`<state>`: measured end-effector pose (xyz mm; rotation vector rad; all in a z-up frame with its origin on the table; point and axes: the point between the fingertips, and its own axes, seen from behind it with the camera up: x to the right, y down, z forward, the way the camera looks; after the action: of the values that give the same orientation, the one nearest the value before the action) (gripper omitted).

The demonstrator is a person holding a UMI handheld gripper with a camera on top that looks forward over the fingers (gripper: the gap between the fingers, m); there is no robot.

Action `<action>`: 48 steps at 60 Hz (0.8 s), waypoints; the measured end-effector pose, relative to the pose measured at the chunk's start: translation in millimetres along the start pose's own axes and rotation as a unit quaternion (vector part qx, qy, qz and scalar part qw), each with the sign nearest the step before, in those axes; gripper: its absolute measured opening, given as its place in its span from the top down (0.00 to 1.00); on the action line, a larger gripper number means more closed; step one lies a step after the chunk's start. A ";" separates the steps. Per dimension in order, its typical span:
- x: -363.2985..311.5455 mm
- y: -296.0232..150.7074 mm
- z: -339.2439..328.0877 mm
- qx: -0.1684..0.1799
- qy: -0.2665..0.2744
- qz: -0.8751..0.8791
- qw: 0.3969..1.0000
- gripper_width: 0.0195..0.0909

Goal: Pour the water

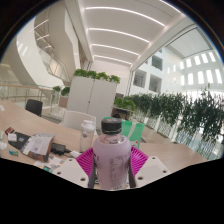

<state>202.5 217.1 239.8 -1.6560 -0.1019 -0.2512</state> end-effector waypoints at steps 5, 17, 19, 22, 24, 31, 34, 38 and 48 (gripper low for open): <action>6.2 48.7 2.5 -0.014 -0.031 0.073 0.997 0.62; 9.6 146.4 10.8 -0.069 -0.084 0.118 0.987 0.62; 11.7 153.0 11.0 -0.076 -0.089 0.124 0.985 0.61; 11.4 166.6 11.5 -0.092 -0.094 0.119 0.984 0.62; 8.7 169.0 11.0 -0.077 -0.098 0.118 0.985 0.60; 4.8 172.3 8.5 -0.075 -0.110 0.109 0.985 0.60; 5.0 170.5 7.8 -0.070 -0.110 0.110 0.985 0.61; 6.1 172.0 7.2 -0.065 -0.115 0.112 0.985 0.59; 8.7 178.6 -8.7 -0.120 -0.112 0.122 0.979 0.36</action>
<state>248.5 189.4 69.1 -1.9134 -0.0378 0.1167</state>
